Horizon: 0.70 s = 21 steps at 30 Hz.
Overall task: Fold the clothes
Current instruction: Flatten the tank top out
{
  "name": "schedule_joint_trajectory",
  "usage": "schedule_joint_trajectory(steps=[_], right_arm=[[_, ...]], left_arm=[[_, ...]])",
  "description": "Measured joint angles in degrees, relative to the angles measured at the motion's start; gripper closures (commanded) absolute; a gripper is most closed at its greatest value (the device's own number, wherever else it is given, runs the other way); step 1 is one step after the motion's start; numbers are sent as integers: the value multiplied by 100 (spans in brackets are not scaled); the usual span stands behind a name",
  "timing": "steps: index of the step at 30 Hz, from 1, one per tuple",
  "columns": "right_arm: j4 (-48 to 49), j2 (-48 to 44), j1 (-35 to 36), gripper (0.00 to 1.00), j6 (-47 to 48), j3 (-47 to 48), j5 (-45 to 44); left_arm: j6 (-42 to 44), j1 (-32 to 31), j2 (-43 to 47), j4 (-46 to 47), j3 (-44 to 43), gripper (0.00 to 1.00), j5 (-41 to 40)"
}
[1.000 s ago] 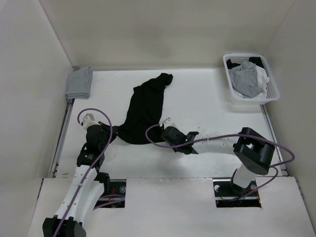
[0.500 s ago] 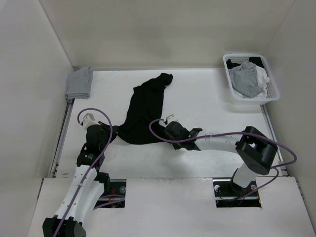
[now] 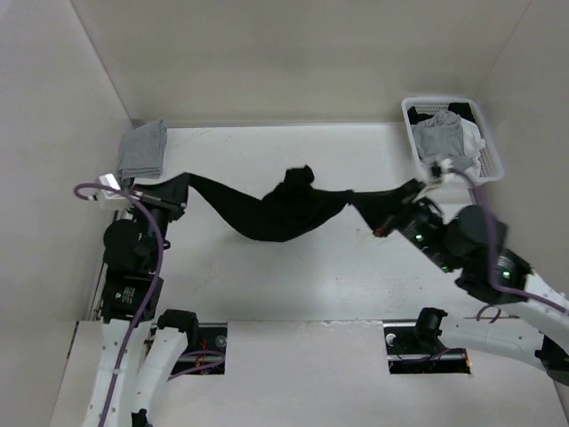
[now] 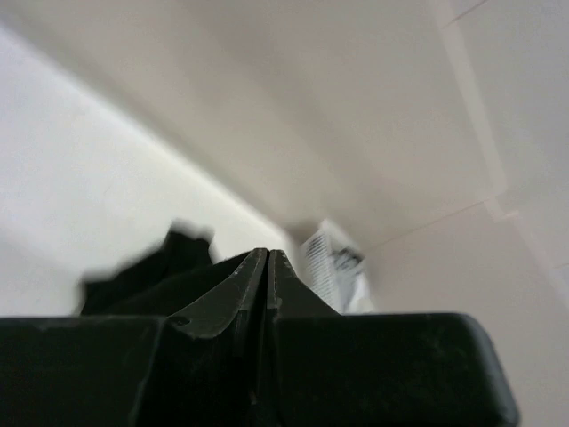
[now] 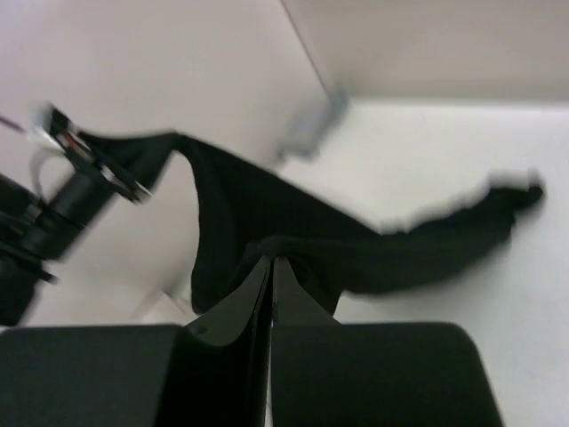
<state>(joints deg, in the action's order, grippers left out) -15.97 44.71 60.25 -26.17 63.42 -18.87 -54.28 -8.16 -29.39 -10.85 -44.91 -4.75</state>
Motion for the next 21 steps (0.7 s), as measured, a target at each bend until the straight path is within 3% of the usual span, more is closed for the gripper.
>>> schedule_joint_trajectory(steps=[8, 12, 16, 21], right_arm=[[98, 133, 935, 100, 577, 2848, -789], [343, 409, 1572, 100, 1241, 3873, -1456], [533, 627, 1290, 100, 1606, 3814, -1827], [531, 892, -114, 100, 1279, 2789, -1550]], left_arm=[[-37, 264, -162, 267, -2616, 98, -269], [-13, 391, -293, 605, -3471, 98, -323], [-13, 481, -542, 767, -3576, 97, -326], [-15, 476, -1239, 922, -2979, 97, -391]])
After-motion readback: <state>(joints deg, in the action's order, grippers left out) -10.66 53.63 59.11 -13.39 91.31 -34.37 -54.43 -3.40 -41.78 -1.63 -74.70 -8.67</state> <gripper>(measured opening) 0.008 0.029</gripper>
